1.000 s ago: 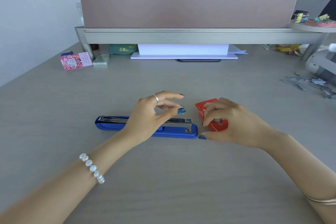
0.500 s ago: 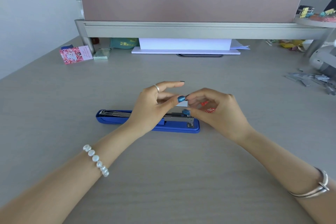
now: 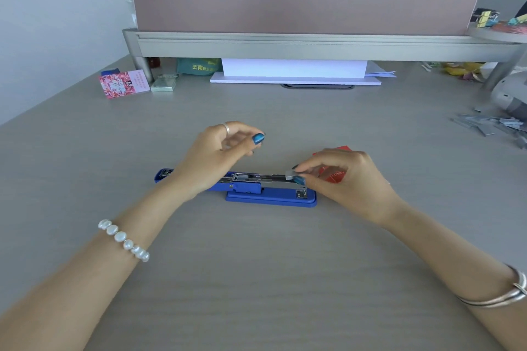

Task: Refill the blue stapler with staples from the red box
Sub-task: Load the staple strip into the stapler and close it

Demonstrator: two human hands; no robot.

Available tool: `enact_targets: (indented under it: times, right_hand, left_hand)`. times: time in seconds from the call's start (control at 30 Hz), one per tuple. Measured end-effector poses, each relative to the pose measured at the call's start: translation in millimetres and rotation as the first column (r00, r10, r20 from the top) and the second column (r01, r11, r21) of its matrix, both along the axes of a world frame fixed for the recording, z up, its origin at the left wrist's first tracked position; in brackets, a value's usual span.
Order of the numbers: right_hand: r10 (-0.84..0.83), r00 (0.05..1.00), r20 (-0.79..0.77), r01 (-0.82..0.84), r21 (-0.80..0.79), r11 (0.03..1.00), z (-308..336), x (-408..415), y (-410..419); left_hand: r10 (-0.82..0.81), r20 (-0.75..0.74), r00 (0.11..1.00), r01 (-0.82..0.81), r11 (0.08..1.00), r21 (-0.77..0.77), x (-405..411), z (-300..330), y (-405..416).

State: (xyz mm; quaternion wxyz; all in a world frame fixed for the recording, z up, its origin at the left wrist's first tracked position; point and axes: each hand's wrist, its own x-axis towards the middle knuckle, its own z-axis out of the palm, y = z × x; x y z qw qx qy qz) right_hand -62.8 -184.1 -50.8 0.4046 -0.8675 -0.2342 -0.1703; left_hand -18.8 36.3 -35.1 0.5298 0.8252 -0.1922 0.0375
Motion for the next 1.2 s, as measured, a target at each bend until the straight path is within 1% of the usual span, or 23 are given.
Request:
enact_targets:
  times: [0.13,0.27,0.47,0.57,0.7,0.83,0.9,1.03,1.1,1.17,1.2]
  right_hand:
    - [0.005,1.000,-0.016,-0.005,0.016,1.000,0.1,-0.3,0.1]
    - [-0.002,1.000,-0.017,0.001,-0.021,1.000,0.0,0.4,0.3]
    - [0.014,1.000,0.010,-0.014,-0.028,1.000,1.7,-1.1,-0.3]
    - [-0.008,1.000,0.005,0.008,-0.032,0.999,1.5,-1.6,0.0]
    - [-0.033,0.998,-0.061,0.034,0.005,0.999,1.3,-1.3,0.4]
    - [-0.093,0.994,-0.062,0.091,-0.035,0.995,0.2,-1.3,3.0]
    - [-0.083,0.995,-0.063,0.080,-0.052,0.995,1.0,-2.0,3.4]
    - [-0.024,0.993,-0.118,0.011,-0.116,0.993,5.8,-6.9,2.6]
    - [-0.030,0.992,-0.126,0.017,-0.107,0.994,6.1,-8.3,2.0]
    - [-0.049,0.991,-0.123,0.039,-0.086,0.996,6.7,-8.2,1.2]
    - [-0.058,0.989,-0.138,0.049,-0.066,0.997,7.7,-8.3,0.3]
  left_hand:
    - [0.036,-0.002,0.999,-0.035,0.997,0.071,7.1,-4.1,10.8]
    - [0.026,-0.016,1.000,-0.023,0.992,0.128,8.1,-8.3,10.4]
    - [0.013,0.012,1.000,-0.015,0.980,0.197,5.2,-9.4,8.7]
    - [0.004,0.019,1.000,-0.008,0.979,0.206,5.3,-10.0,7.9]
    - [-0.002,0.017,1.000,-0.001,0.977,0.214,6.4,-12.1,8.6]
    - [-0.006,0.019,1.000,0.001,0.973,0.229,8.1,-14.4,8.4]
    - [-0.008,0.023,1.000,0.002,0.971,0.237,8.7,-14.8,8.6]
    - [-0.014,0.026,1.000,0.007,0.972,0.236,8.8,-14.0,9.3]
    - [-0.037,0.008,0.999,0.034,0.970,0.241,9.9,-11.4,12.0]
    - [-0.123,-0.069,0.990,0.138,0.950,0.281,12.3,-6.6,20.2]
    - [-0.177,-0.125,0.976,0.208,0.925,0.318,13.8,-3.6,26.1]
